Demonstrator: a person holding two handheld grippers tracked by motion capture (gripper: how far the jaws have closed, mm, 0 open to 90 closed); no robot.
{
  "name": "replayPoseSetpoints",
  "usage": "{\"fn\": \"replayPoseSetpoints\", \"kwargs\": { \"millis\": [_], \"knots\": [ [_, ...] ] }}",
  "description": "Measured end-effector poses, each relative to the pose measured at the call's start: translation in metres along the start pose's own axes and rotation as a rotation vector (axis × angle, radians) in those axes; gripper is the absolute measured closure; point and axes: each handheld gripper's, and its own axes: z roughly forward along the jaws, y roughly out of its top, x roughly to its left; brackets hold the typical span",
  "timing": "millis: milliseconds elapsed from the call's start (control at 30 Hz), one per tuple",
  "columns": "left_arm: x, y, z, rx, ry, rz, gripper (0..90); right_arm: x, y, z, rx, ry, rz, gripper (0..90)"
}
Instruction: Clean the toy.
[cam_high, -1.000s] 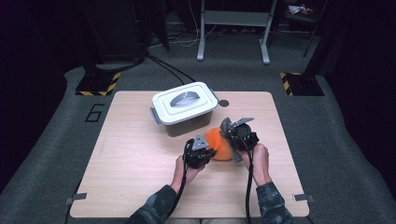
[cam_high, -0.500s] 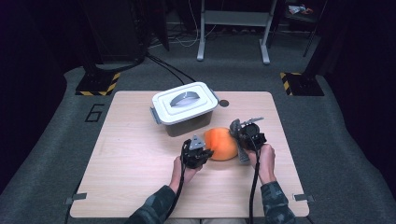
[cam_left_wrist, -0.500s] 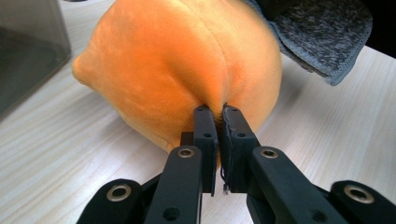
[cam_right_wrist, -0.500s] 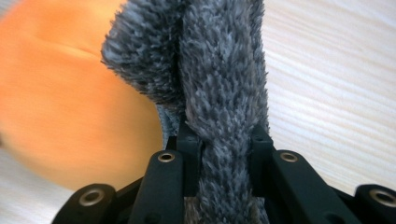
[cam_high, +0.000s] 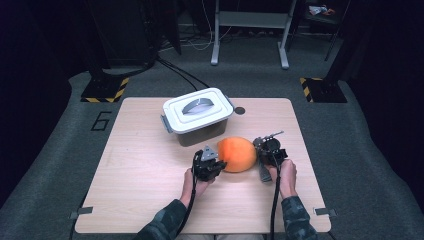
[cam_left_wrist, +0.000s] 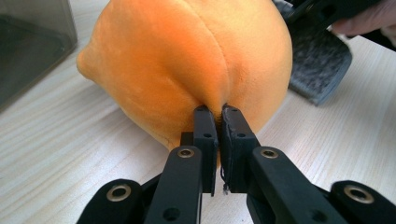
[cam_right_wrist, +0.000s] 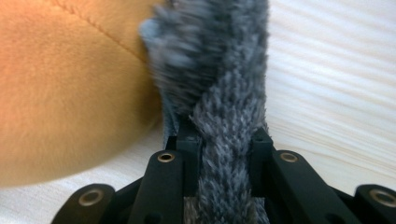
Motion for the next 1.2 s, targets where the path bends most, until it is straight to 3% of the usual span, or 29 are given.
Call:
{"fn": "replayPoseSetpoints", "kwargs": {
  "millis": [167, 267, 367, 533, 633, 867, 1200],
  "knots": [
    [-0.002, 0.001, -0.001, -0.007, -0.007, -0.007, 85.9, -0.002, 0.003, -0.032, -0.091, -0.011, -0.019, 73.7],
    [-0.003, 0.003, -0.001, -0.014, -0.003, 0.002, 85.8, 0.012, 0.011, -0.054, -0.147, 0.012, -0.061, 73.6],
    [-0.004, 0.005, -0.001, -0.007, -0.006, 0.021, 85.8, 0.034, 0.02, -0.07, -0.187, 0.045, -0.131, 73.5],
    [-0.006, 0.006, -0.001, -0.005, -0.003, 0.028, 85.8, 0.073, 0.032, -0.072, -0.188, 0.067, -0.261, 73.4],
    [-0.006, 0.006, -0.001, -0.005, 0.0, 0.028, 85.7, 0.082, 0.033, -0.061, -0.161, 0.049, -0.298, 73.5],
    [-0.006, 0.005, 0.0, -0.011, -0.009, 0.016, 85.8, 0.069, 0.031, -0.057, -0.151, 0.041, -0.238, 73.6],
    [-0.006, 0.003, 0.001, -0.016, -0.01, 0.012, 85.7, 0.029, 0.019, -0.044, -0.121, 0.001, -0.121, 73.3]
  ]
}}
